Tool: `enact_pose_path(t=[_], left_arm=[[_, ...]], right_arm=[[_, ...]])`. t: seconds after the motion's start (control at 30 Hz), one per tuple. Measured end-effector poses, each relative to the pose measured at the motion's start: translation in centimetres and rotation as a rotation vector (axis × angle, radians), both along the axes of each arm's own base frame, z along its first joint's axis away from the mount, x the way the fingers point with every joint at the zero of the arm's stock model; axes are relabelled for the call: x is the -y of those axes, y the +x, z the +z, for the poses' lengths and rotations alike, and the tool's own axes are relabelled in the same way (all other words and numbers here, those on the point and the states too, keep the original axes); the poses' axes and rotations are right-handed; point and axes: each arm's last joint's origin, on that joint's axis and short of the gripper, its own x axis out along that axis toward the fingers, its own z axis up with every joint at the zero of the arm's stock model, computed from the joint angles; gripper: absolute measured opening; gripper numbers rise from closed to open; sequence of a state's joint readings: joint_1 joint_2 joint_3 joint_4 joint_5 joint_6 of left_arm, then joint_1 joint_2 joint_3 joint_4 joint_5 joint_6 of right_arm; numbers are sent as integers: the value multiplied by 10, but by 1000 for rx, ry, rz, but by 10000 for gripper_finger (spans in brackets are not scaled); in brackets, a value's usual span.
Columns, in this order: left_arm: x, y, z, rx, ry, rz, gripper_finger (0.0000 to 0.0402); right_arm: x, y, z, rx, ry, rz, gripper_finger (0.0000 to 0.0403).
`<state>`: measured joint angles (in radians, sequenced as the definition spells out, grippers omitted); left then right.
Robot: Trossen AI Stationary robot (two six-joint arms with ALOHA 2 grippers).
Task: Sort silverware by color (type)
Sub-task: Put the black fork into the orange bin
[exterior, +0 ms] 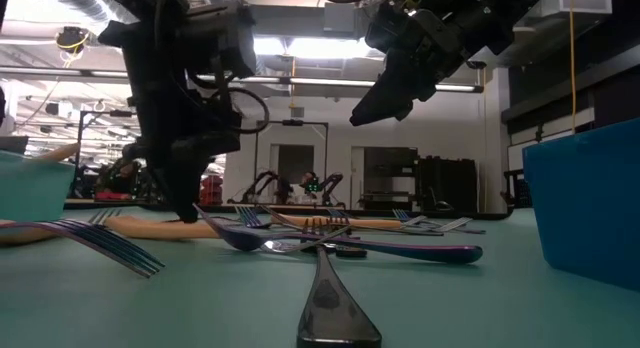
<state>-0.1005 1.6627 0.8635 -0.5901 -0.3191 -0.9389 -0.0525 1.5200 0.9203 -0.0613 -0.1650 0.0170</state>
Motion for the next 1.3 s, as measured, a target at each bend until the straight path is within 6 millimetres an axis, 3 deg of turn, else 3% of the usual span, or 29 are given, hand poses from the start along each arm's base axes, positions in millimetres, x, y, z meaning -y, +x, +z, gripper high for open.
enact_pose_path(t=[0.33,0.5,0.73,0.97,1.13,1.3], left_arm=[[0,11,22,-34,71,-84,8],[-1,21,38,-53,179,-221,8],[-2,34,58,-86,337,-420,8],[-4,40,62,-117,457,-547,8],[-1,46,65,-141,532,-704,8],[7,55,70,-128,642,-899,8]], right_arm=[[0,0,0,0,0,0,106],[0,2,3,14,-1,0,106],[1,12,29,74,-4,0,106],[5,18,58,75,-76,-97,106],[7,18,69,53,-169,-138,106],[19,16,75,15,-131,-144,106]])
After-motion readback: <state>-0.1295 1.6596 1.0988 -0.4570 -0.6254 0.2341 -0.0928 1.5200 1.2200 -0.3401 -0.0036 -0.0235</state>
